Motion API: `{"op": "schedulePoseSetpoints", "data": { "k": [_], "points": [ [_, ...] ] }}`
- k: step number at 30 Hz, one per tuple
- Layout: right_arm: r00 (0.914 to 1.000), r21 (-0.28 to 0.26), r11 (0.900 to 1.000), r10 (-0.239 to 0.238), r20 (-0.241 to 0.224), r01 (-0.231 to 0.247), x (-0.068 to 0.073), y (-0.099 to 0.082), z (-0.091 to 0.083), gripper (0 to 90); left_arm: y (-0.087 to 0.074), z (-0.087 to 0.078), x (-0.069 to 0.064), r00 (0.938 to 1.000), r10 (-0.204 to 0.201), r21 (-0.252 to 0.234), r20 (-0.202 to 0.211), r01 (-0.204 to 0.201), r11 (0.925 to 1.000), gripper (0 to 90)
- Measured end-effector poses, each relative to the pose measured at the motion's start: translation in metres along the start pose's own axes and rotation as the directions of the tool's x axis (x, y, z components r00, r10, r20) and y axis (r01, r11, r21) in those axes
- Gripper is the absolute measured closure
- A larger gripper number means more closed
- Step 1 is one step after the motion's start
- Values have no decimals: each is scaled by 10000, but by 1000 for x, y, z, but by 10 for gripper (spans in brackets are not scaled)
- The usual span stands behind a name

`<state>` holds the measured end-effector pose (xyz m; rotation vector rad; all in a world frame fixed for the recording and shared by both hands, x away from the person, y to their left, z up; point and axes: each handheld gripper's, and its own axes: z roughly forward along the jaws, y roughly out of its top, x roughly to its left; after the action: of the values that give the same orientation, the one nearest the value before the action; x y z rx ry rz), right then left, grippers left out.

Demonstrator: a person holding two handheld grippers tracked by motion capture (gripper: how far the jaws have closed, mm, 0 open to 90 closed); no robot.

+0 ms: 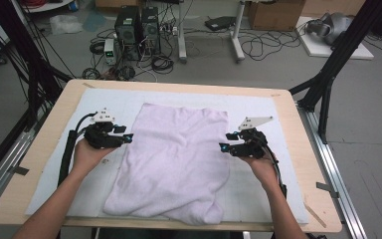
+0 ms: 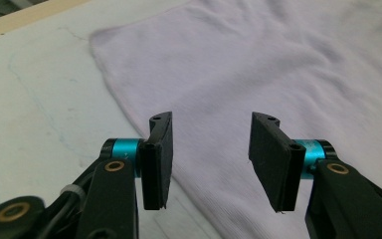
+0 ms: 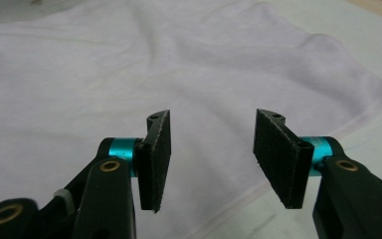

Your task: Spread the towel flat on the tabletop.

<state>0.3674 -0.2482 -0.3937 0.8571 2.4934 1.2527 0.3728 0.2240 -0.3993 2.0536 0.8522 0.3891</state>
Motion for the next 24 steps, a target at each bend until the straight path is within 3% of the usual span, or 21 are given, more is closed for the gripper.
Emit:
{"op": "schedulePoseSetpoints", "data": {
  "k": [4, 7, 13, 24],
  "points": [
    [9988, 472, 9988, -142, -476, 165, 16, -4, -3, 421, -10, -11, -11, 9996, 46, -299, 285, -37, 9995, 510],
    [9975, 89, 9979, -635, -300, 638, 29, -10, -9, 432, -18, -18, -21, 9988, 133, -460, 481, -111, 9989, 484],
    [9985, -151, 9994, -304, -444, 298, 39, -30, -13, 419, -31, -24, -34, 9973, 162, -612, 710, -119, 9981, 463],
    [9968, -337, 9988, -381, -699, 358, 62, -51, -19, 388, -44, -35, -59, 9916, 783, -493, 1029, -735, 9961, 422]
  ]
}}
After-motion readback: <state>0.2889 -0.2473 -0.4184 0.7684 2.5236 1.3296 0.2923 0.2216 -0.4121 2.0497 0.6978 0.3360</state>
